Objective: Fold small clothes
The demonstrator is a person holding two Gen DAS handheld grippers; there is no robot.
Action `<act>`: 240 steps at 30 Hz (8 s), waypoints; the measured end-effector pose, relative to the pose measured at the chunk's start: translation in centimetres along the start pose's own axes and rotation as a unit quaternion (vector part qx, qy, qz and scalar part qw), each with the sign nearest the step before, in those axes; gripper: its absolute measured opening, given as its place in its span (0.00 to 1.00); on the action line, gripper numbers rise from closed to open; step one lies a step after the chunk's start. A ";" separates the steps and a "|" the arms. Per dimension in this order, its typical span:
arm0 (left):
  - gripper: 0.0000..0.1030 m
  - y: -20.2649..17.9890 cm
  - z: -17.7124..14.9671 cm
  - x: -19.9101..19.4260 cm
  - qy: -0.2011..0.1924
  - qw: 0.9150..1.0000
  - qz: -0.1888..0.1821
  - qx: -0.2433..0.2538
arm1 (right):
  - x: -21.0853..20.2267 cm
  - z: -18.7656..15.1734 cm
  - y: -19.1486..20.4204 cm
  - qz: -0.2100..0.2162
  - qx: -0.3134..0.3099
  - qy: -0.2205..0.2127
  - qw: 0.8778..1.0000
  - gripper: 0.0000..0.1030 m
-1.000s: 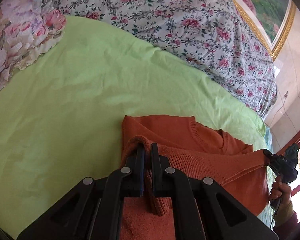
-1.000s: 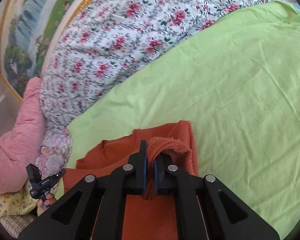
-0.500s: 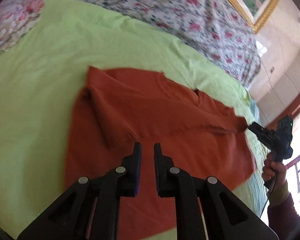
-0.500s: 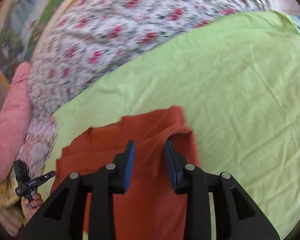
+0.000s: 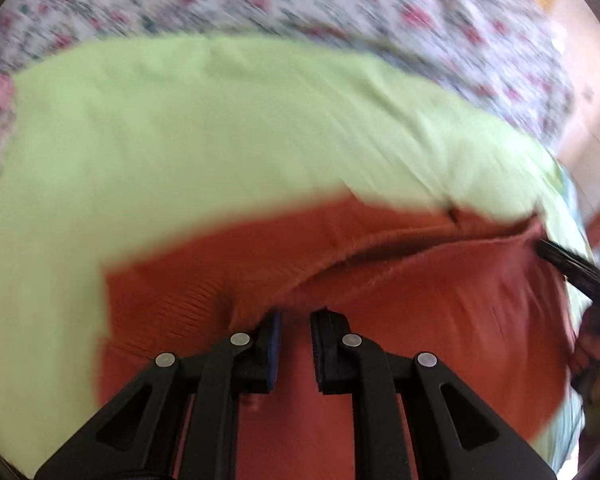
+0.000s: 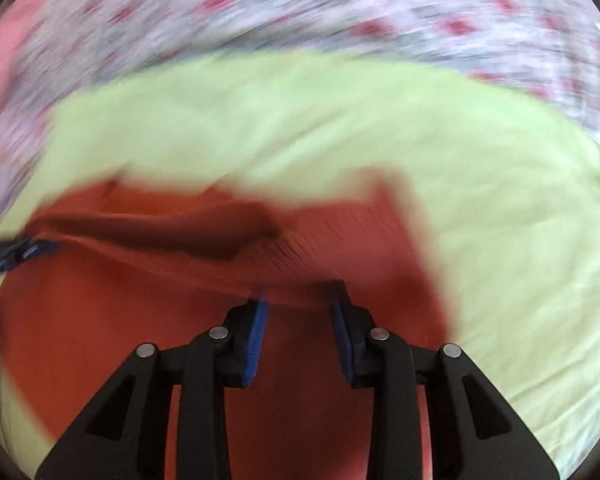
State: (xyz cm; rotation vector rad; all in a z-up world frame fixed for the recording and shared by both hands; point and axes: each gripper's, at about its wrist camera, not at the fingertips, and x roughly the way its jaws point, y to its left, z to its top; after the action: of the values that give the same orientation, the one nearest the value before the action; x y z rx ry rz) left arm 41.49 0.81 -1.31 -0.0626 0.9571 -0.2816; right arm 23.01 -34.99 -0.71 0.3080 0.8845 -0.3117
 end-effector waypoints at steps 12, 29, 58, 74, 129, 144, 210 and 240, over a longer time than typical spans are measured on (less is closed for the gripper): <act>0.44 4.7 -3.6 -5.5 -0.045 0.995 0.000 -0.084 | -4.5 -2.9 -2.3 0.074 0.097 -0.025 0.992 0.33; 0.44 6.4 -21.1 -14.2 -0.030 0.981 -0.064 -0.180 | -12.4 -15.6 0.9 0.130 0.128 -0.009 0.983 0.41; 0.58 7.0 -22.3 -10.4 -0.070 0.933 -0.102 -0.339 | -15.0 -20.2 2.9 0.166 0.143 0.000 0.976 0.44; 0.10 -5.8 -14.4 -13.4 -0.143 0.980 -0.081 -0.114 | -15.6 -17.5 -1.2 0.181 0.172 -0.030 0.968 0.44; 0.17 -29.5 -16.3 -4.1 -0.043 0.978 -0.177 0.104 | -2.1 -3.3 -8.5 0.194 0.097 0.031 0.976 0.15; 0.58 -19.5 -17.1 -10.4 -0.031 0.983 -0.170 0.069 | -6.0 -6.3 -10.4 0.213 0.153 0.026 0.965 0.54; 0.46 6.7 -24.6 -22.6 -0.058 0.994 0.009 -0.093 | -4.3 -10.1 14.5 0.294 0.036 0.067 0.953 0.40; 0.16 4.7 -30.6 -21.5 -0.059 0.988 0.125 -0.069 | -11.7 -12.6 19.7 0.366 -0.006 0.003 0.930 0.10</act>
State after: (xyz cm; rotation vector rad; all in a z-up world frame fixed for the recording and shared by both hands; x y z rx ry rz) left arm 5.95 13.16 -2.64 -0.0831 0.8561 0.0205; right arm 14.87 -10.57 3.70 0.6017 0.7186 0.3897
